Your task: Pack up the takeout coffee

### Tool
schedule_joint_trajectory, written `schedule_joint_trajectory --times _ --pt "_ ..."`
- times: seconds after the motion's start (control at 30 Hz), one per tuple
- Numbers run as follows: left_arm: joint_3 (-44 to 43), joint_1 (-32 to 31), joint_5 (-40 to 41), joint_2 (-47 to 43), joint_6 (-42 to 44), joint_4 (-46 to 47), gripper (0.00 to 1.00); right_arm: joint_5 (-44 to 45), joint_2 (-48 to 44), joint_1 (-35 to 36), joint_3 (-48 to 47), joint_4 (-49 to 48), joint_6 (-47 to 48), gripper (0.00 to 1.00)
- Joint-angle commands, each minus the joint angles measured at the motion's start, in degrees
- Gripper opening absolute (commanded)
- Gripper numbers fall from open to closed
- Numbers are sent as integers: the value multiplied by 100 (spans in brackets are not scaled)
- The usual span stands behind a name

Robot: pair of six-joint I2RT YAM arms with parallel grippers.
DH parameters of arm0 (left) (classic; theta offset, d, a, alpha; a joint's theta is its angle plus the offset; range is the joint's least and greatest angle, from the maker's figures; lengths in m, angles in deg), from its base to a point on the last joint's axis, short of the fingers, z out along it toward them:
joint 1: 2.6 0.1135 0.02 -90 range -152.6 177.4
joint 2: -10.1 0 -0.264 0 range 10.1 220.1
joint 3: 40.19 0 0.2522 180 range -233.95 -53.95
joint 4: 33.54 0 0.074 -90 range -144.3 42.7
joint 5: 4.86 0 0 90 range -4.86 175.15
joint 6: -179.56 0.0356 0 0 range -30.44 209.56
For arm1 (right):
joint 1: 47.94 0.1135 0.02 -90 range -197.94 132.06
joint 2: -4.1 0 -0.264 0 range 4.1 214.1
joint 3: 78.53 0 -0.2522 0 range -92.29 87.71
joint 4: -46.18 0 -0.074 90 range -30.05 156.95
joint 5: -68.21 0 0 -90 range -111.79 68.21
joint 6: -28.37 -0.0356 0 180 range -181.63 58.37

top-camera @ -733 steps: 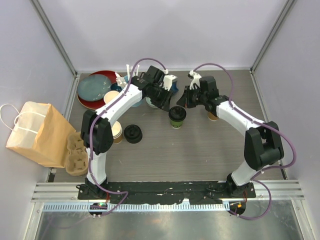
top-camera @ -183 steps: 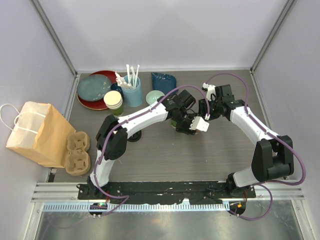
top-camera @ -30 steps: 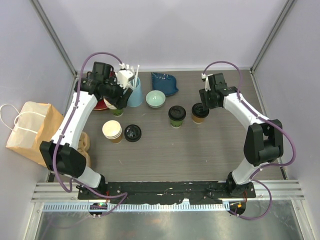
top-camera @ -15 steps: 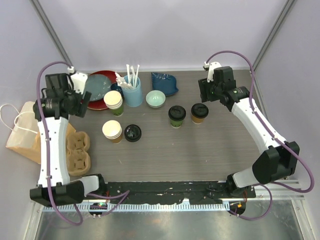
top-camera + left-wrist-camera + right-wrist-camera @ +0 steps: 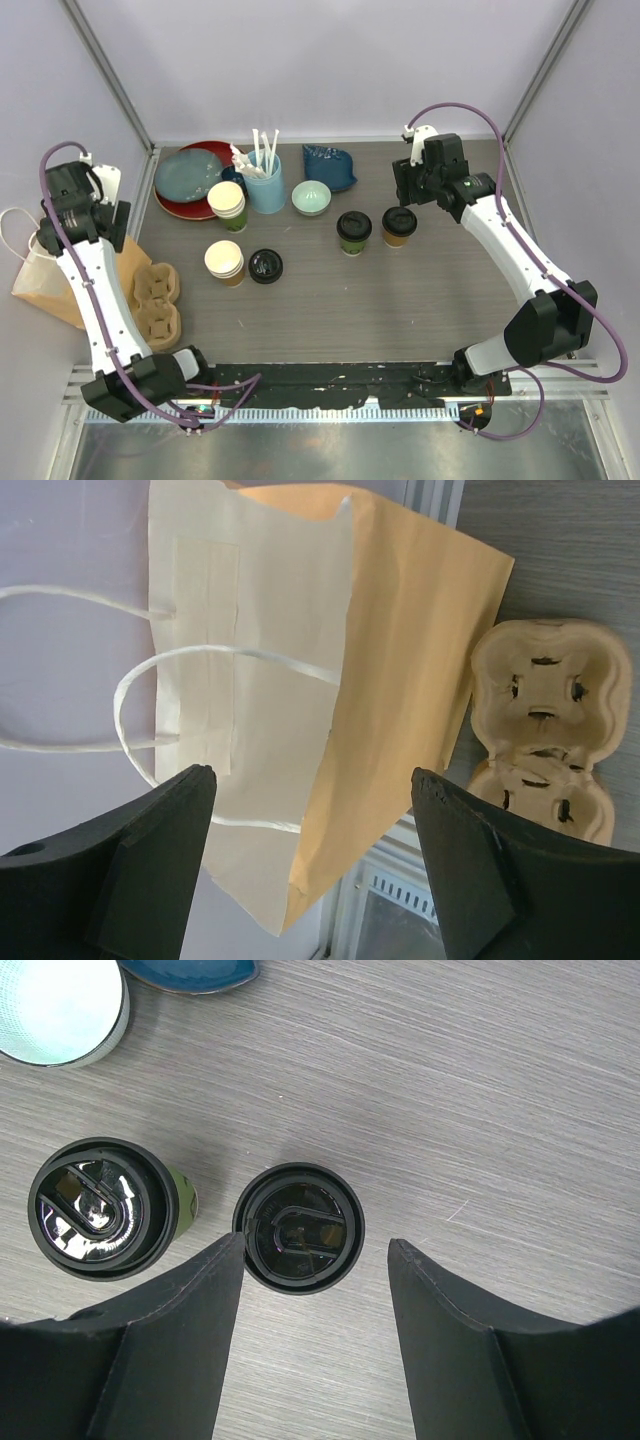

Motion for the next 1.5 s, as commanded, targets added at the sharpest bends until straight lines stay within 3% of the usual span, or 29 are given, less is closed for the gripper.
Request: schedule_joint_trajectory --times 0.0,0.13,0.23,0.37,0.57,0.83,1.13,1.33,1.47 --pt "68 404 -425 256 224 4 82 -26 -71 45 -71 -135 83 65" --pt "226 642 -549 476 295 170 81 -9 -89 54 -53 -126 100 65" --pt "209 774 -803 687 330 74 73 18 -98 63 -36 -117 100 65" --pt "60 792 -970 863 295 -75 39 27 -107 54 -36 -100 109 65" --pt "-292 801 -1243 828 225 -252 0 35 -142 72 -18 -108 127 65" --pt "-933 792 -1759 573 163 -568 0 9 -115 81 -18 -117 135 65" --pt "-2849 363 -2947 801 -618 -1113 0 -149 -212 72 -10 -143 135 65" --pt "-4035 -1377 -2605 1012 -953 -1157 0 -149 -212 81 -9 -152 153 65" --pt "-5167 -2421 -3271 1267 -1137 -1454 0 -149 -203 72 -9 -126 135 65"
